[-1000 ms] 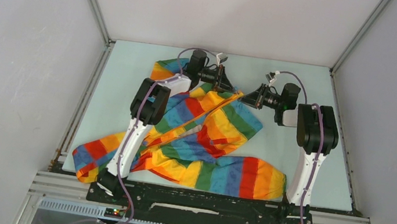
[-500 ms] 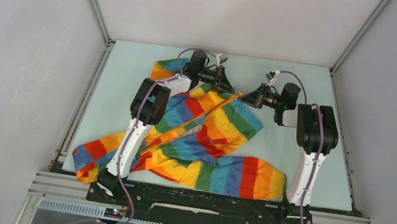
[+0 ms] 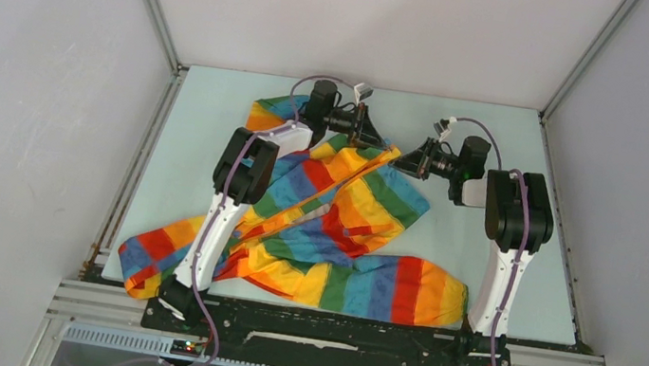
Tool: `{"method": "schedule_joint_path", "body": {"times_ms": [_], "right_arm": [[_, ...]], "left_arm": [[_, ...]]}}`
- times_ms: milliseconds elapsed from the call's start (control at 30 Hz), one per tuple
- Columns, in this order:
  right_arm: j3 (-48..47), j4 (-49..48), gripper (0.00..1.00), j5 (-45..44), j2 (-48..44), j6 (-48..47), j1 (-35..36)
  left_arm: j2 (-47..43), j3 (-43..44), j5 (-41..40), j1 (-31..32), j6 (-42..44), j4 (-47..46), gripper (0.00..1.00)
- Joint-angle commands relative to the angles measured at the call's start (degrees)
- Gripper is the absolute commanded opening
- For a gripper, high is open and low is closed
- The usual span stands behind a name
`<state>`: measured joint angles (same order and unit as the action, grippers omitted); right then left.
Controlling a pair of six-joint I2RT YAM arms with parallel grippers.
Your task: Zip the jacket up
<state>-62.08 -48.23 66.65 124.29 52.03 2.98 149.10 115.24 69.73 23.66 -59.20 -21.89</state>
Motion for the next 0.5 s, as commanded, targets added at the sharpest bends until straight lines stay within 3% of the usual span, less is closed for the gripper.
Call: {"method": "schedule_joint_path", "body": {"times_ms": [0, 467], "right_arm": [[-1.4, -1.6, 0.0, 0.2, -1.0, -0.9, 0.2], [0.3, -8.5, 0.0, 0.6, -1.7, 2.7, 0.0]], "left_arm": [[-1.3, 1.0, 1.8, 0.2, -0.8, -2.2, 0.0], [-1.0, 2.2, 1.6, 0.4, 3.1, 3.3, 0.0]]}}
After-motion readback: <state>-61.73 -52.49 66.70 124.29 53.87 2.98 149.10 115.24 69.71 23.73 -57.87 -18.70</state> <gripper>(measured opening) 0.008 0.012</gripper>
